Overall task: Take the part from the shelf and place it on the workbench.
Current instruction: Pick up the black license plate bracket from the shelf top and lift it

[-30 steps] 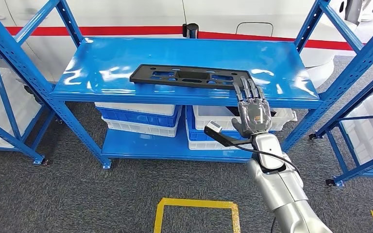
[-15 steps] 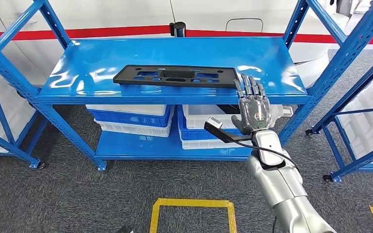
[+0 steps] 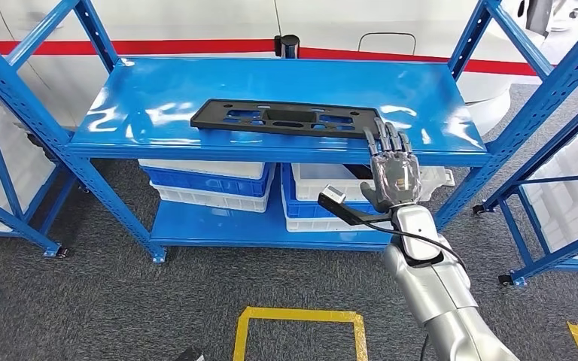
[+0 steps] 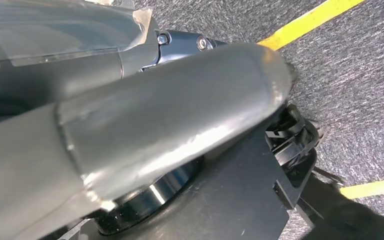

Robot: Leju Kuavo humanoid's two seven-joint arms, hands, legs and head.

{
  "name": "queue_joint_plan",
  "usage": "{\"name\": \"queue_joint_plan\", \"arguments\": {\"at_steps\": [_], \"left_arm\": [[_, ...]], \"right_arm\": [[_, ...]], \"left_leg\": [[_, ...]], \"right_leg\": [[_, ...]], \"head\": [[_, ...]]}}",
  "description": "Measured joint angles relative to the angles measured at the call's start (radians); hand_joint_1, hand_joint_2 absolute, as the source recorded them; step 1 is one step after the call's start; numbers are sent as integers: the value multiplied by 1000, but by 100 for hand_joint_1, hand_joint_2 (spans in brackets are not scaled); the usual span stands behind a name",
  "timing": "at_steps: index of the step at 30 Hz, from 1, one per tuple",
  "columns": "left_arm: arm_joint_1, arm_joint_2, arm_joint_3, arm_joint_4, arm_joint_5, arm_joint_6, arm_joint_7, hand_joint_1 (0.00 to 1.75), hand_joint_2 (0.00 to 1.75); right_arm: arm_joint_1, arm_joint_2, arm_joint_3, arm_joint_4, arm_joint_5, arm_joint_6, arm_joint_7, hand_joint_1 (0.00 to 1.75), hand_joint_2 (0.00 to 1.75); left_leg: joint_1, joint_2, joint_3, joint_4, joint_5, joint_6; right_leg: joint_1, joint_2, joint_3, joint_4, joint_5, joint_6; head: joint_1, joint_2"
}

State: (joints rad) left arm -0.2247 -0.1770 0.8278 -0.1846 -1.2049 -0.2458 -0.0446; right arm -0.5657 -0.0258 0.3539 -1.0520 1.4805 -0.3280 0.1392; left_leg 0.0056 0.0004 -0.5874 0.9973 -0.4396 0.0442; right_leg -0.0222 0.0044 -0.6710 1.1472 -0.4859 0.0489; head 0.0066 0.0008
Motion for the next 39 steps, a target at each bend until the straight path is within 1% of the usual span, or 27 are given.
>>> {"name": "queue_joint_plan", "arguments": {"at_steps": [1,2,3,4,6,7,8,9,10,11,12,13,14,15,16,17,18,19,21,22,24,30,39], "left_arm": [[0,0,0,0,0,0,-1,0,0],[-1,0,0,0,0,0,-1,0,0],[-1,0,0,0,0,0,-1,0,0],[-1,0,0,0,0,1,-1,0,0],[-1,0,0,0,1,2,-1,0,0],[-1,0,0,0,1,2,-1,0,0],[-1,0,0,0,1,2,-1,0,0],[-2,0,0,0,1,2,-2,0,0],[-1,0,0,0,1,2,-2,0,0],[0,0,0,0,1,2,-1,0,0],[1,0,0,0,1,2,-1,0,0],[2,0,0,0,1,2,-1,0,0],[2,0,0,0,1,2,-1,0,0],[1,0,0,0,2,3,-1,0,0],[0,1,0,0,2,4,-1,0,0],[-1,2,0,0,2,5,0,0,0],[-2,2,0,0,3,9,2,0,0],[-2,2,0,0,3,14,6,0,0],[-1,1,0,0,6,23,14,0,0],[-1,1,0,0,7,25,16,0,0],[-1,2,0,0,10,25,15,0,0],[-1,2,1,0,31,5,3,0,0],[-1,2,2,0,43,2,2,0,0]], "right_arm": [[-1,0,0,0,0,-3,0,0,175],[-2,-1,0,1,0,-6,-1,0,175],[-3,-1,0,2,-1,-8,-1,0,175],[-2,-1,0,3,-1,-9,-2,0,175],[-3,-3,0,5,-1,-10,-3,0,175],[-5,-3,0,5,-1,-11,-3,0,175],[-6,-3,0,5,-1,-11,-3,0,175],[-7,-3,0,5,-1,-11,-3,0,175],[-7,-3,0,6,-2,-11,-4,0,175],[-6,-3,0,7,-2,-11,-4,0,175],[-4,-3,0,9,-2,-11,-4,0,175],[-3,-3,0,10,-2,-11,-4,0,175],[-3,-3,0,10,-2,-11,-4,0,175],[-4,-2,0,11,-2,-11,-4,0,175],[-5,-2,0,11,-2,-12,-4,0,175],[-7,-1,0,11,-2,-14,-5,0,175],[-9,-1,0,12,-3,-16,-5,0,175],[-11,-1,0,14,-4,-18,-6,0,175],[-13,-1,1,19,-5,-21,-7,0,175],[-14,0,1,22,-6,-22,-7,0,175],[-18,0,2,27,-8,-23,-9,0,175],[-33,4,4,45,-17,-29,-11,0,175],[-39,9,5,62,-19,-29,-11,0,175]], "left_leg": [[-1,-1,-1,3,-3,-5],[-3,-1,-3,6,-5,-10],[-4,-1,-4,8,-7,-15],[-5,-2,-5,8,-7,-18],[-1,-3,-6,13,-12,-27],[1,-3,-15,33,-26,-32],[3,-3,-32,71,-50,-38],[5,-3,-59,130,-81,-42],[5,-3,-94,202,-113,-45],[6,-3,-127,264,-134,-47],[6,-3,-148,302,-140,-47],[6,-3,-150,299,-125,-45],[6,-3,-131,256,-94,-41],[5,-3,-97,185,-56,-35],[3,-3,-61,111,-27,-29],[1,-3,-34,56,-9,-25],[-1,-3,-19,23,-1,-24],[-3,-3,-15,12,-2,-27],[-8,-4,-16,10,2,-32],[-12,-5,-16,11,2,-32],[-17,-7,-17,11,3,-26],[-22,-8,-18,12,3,-18],[-21,-8,-18,12,2,-16]], "right_leg": [[1,-1,35,-67,21,2],[2,-1,59,-112,34,-1],[4,-1,71,-134,39,-6],[8,1,73,-134,40,-13],[4,2,73,-135,43,-24],[2,3,75,-136,44,-32],[-1,3,76,-138,45,-39],[-1,3,77,-138,44,-43],[0,3,77,-138,44,-47],[2,3,77,-138,43,-47],[3,3,77,-138,43,-47],[4,4,78,-137,43,-47],[5,4,79,-137,43,-47],[6,5,81,-137,43,-47],[9,6,81,-137,42,-46],[11,7,80,-137,42,-45],[16,7,78,-135,40,-45],[21,7,76,-134,38,-45],[24,6,75,-132,36,-45],[23,5,75,-133,37,-43],[21,3,75,-134,38,-39],[18,3,77,-139,41,-35],[16,3,76,-140,41,-34]], "head": [[0,0],[-1,0],[-2,0],[-2,0],[-3,0],[-4,0],[-6,0],[-7,0],[-8,0],[-8,0],[-8,0],[-8,0],[-8,0],[-8,0],[-8,0],[-7,0],[-7,0],[-6,0],[-6,0],[-6,0],[-6,0],[-6,0],[-7,0]]}}
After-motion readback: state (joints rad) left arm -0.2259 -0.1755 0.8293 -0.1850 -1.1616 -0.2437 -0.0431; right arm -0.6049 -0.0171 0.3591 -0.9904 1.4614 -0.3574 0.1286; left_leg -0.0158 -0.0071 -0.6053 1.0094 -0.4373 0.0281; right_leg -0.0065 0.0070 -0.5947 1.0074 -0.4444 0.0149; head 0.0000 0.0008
